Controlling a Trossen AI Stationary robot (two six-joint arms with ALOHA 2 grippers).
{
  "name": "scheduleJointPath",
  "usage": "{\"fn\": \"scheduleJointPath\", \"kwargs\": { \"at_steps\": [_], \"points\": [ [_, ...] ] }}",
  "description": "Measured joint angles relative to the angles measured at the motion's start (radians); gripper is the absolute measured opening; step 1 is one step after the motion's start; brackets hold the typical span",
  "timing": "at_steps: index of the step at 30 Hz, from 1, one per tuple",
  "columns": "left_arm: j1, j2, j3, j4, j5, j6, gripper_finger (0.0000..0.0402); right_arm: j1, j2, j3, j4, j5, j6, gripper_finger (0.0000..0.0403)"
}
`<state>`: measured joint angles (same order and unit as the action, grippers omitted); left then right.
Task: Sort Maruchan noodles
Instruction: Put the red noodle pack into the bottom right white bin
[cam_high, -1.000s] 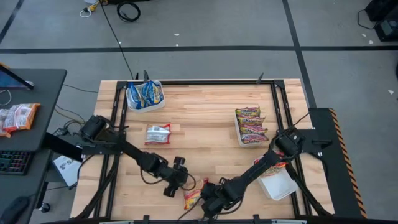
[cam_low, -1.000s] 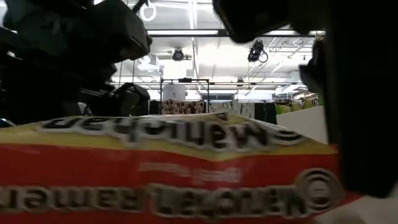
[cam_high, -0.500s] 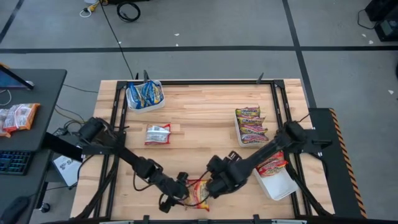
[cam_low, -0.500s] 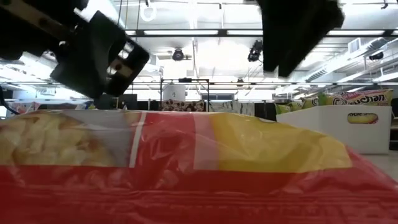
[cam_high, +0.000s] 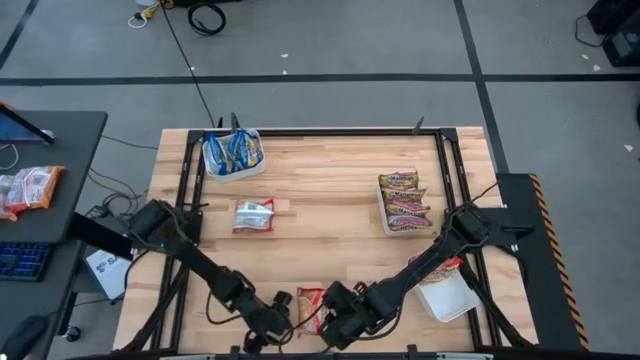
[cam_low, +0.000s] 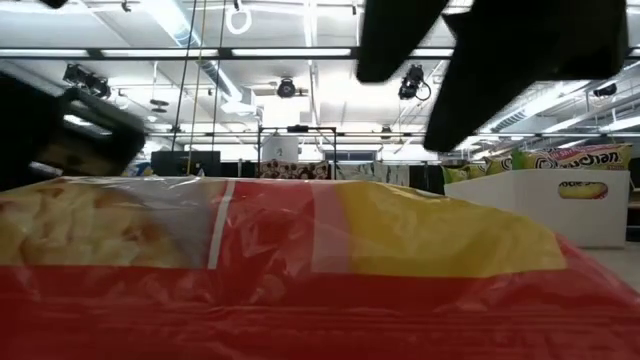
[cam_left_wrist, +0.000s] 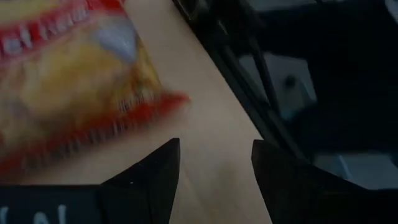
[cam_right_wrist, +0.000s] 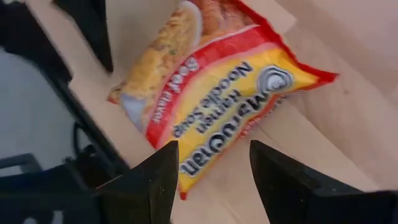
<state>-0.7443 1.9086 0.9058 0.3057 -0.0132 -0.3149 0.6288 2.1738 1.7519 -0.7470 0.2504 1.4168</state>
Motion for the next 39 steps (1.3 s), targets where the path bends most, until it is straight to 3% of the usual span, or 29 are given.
{"fn": "scheduleJointPath", "kwargs": {
  "at_steps": [5,11,15,20,27,33,39],
  "points": [
    [0.019,0.084,0.001,0.150,-0.037,0.053,0.0204,0.014,0.001,0.000,-0.016,0.024,0.005,0.0226],
    [0.048,0.107,0.001,0.204,-0.036,0.085,0.0204,0.013,0.000,-0.067,0.015,0.025,0.064,0.0282],
    [0.052,0.110,-0.001,0.232,-0.040,0.117,0.0204,0.009,0.000,-0.150,0.162,0.013,0.081,0.0301],
    [0.052,0.110,-0.001,0.227,-0.038,0.125,0.0204,0.002,0.000,-0.216,0.335,0.016,0.049,0.0295],
    [0.055,0.110,-0.001,0.235,-0.036,0.151,0.0204,-0.010,0.000,-0.243,0.383,0.026,0.019,0.0246],
    [0.064,0.090,-0.001,0.197,-0.028,0.147,0.0204,-0.017,-0.002,-0.244,0.383,0.013,-0.078,0.0163],
    [0.086,-0.029,-0.001,0.000,-0.034,0.157,0.0204,-0.018,-0.011,-0.244,0.373,-0.010,-0.172,0.0068]
  ]
}}
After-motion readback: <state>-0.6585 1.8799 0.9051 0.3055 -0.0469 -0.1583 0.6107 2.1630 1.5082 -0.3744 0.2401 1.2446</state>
